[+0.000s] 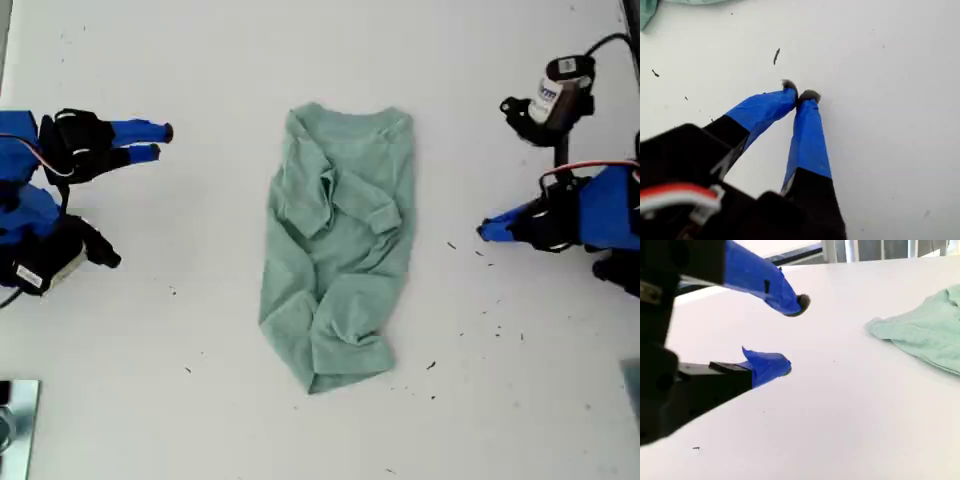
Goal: Fold t shirt
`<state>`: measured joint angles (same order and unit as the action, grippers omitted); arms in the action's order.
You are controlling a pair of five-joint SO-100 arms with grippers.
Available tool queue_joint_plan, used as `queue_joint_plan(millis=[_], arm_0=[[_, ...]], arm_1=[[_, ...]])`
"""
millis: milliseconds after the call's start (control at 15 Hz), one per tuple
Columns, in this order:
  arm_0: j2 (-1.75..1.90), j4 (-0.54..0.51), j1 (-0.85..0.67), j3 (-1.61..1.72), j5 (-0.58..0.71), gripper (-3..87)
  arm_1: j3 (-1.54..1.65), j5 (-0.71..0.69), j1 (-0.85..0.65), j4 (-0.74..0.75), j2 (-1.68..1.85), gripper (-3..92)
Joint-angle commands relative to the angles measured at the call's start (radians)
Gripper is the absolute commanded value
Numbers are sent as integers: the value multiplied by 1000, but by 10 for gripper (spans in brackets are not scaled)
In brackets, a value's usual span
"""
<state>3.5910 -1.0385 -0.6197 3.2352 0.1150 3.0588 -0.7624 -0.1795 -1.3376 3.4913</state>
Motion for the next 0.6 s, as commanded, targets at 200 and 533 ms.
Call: queue_joint_plan(millis=[200, 533], arm_0=[[9, 6, -15, 6, 3, 155], [15, 6, -26, 6, 5, 155]], arm_1=[[46, -15, 2, -5, 12, 33], [46, 753, 86, -5, 12, 63]])
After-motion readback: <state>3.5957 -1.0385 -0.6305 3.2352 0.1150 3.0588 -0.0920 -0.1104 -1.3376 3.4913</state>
